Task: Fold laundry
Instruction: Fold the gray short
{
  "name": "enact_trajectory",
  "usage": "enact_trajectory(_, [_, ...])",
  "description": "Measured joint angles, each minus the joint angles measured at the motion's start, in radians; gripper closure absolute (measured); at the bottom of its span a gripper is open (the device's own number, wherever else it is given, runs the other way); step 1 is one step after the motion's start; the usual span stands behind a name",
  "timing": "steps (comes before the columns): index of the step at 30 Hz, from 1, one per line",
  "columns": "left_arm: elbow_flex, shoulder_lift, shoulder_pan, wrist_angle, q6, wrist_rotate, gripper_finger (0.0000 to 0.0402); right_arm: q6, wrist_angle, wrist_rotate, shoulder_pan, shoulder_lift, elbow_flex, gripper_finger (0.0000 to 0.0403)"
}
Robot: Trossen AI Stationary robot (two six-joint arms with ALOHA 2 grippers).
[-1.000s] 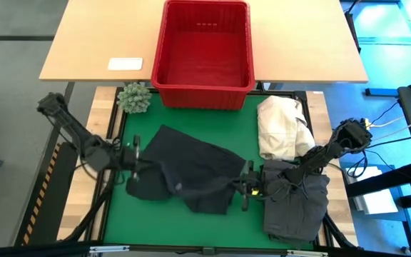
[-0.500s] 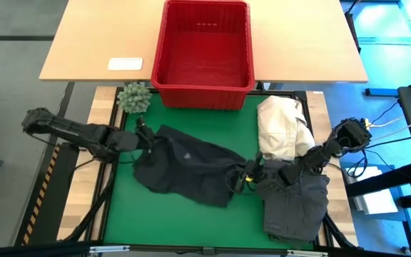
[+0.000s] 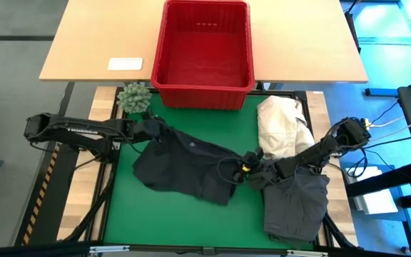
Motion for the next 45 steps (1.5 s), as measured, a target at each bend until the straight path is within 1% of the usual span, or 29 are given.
enact_trajectory(7, [0.0,0.052,0.072,0.006,0.0,-0.021,0.0385,0.014,-0.024,-0.044,-0.025,0.0,0.0,0.04])
enact_trajectory(10, [0.0,0.058,0.088,0.005,0.006,-0.017,0.037,0.015,-0.025,-0.046,-0.025,0.0,0.0,0.0398])
enact_trajectory(16, [0.0,0.056,0.09,0.006,0.067,0.019,0.0307,0.061,-0.072,-0.085,-0.025,0.0,0.0,0.0391])
enact_trajectory(21, [0.0,0.049,0.09,0.025,0.079,-0.05,0.0259,0.065,-0.085,-0.104,-0.024,0.0,0.0,0.0398])
enact_trajectory(23, [0.0,0.044,0.091,0.049,0.078,-0.054,0.0247,0.065,-0.085,-0.104,-0.024,0.0,0.0,0.0396])
enact_trajectory(24, [0.0,0.042,0.089,0.06,0.072,-0.035,0.0242,0.065,-0.084,-0.104,-0.024,0.0,0.0,0.0393])
enact_trajectory(26, [0.0,0.04,0.079,0.078,0.049,0.04,0.0235,0.065,-0.085,-0.104,-0.024,0.0,0.0,0.0387])
enact_trajectory(30, [0.002,0.06,0.025,0.083,-0.028,0.247,0.0232,0.064,-0.091,-0.104,-0.024,0.0,0.0,0.0383])
enact_trajectory(32, [0.002,0.087,-0.023,0.072,-0.047,0.274,0.0234,0.064,-0.091,-0.104,-0.024,0.0,0.0,0.0382])
enact_trajectory(36, [0.002,0.155,-0.109,0.076,-0.046,0.256,0.0238,0.064,-0.084,-0.104,-0.024,0.0,0.0,0.0381])
enact_trajectory(39, [0.002,0.226,-0.124,0.081,-0.018,0.172,0.0238,0.057,-0.075,-0.104,-0.024,0.0,0.0,0.038])
enact_trajectory(41, [0.002,0.276,-0.102,0.088,0.002,0.109,0.0238,0.056,-0.073,-0.104,-0.024,0.0,0.0,0.038])
enact_trajectory(42, [0.002,0.301,-0.082,0.101,0.008,0.096,0.0239,0.056,-0.073,-0.105,-0.024,0.0,0.0,0.038])
enact_trajectory(45, [0.002,0.362,-0.007,0.139,0.056,0.094,0.0239,0.056,-0.074,-0.117,-0.022,0.0,0.0,0.038])
